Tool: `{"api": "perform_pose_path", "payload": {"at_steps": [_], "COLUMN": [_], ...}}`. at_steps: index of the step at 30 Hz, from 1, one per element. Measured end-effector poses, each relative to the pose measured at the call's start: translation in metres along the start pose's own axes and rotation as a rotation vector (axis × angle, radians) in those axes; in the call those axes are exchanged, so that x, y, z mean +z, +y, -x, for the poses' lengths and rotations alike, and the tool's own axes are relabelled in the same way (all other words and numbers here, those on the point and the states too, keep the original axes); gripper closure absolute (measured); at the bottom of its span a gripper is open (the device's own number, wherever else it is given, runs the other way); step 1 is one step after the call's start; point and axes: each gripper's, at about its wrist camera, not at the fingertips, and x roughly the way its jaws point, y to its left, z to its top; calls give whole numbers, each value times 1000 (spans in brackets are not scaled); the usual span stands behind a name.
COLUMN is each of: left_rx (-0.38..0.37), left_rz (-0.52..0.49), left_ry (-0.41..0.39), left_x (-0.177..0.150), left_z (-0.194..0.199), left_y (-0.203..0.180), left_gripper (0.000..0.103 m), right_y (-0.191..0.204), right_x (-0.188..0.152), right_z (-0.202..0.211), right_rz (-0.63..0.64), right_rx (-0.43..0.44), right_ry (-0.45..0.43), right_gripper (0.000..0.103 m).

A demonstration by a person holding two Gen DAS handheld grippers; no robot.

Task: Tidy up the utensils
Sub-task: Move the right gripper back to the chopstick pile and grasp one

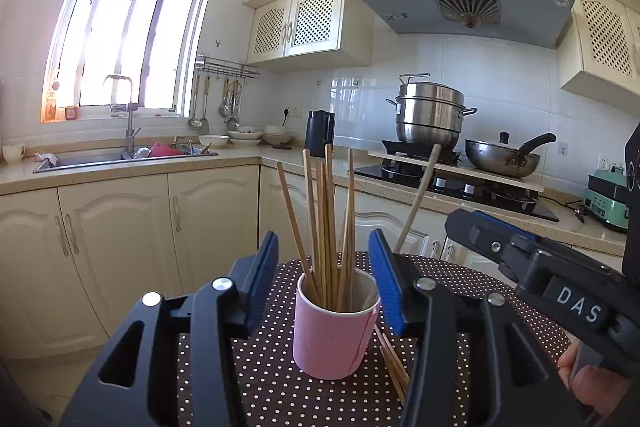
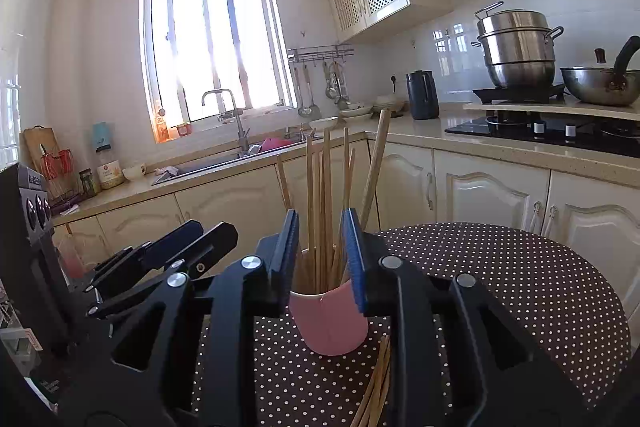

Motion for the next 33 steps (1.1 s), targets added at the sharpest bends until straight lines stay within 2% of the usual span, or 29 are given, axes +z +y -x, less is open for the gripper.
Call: {"api": "perform_pose_path", "payload": {"at_steps": [1,2,3,10,15,26,29,33], "left_rx": [3,2,2,-8,-37,-11,-2,15], "left_rz": [-7,-14,-20,-41,-43,-96,-92,-70], "left_ry": [-2,-2,-2,30,92,251,302,366], "left_x": [1,1,2,2,-4,-30,-39,-49], "left_z": [3,7,10,26,29,10,2,-9], "left_y": [-2,-5,-7,-21,-28,-49,-50,-46], "left_gripper": [54,53,51,40,34,33,33,33], "right_y": [0,1,1,-4,-11,-33,-41,-51], "right_x": [1,1,1,0,-6,-27,-36,-54], "right_z": [4,8,12,35,45,45,39,19], "right_rz": [2,3,5,4,0,-35,-46,-73], "right_rx": [-6,-11,-13,-34,-57,-93,-107,-104], "right_ry": [-3,-7,-11,1,37,142,197,337], "right_gripper": [67,57,55,53,51,50,50,50]}}
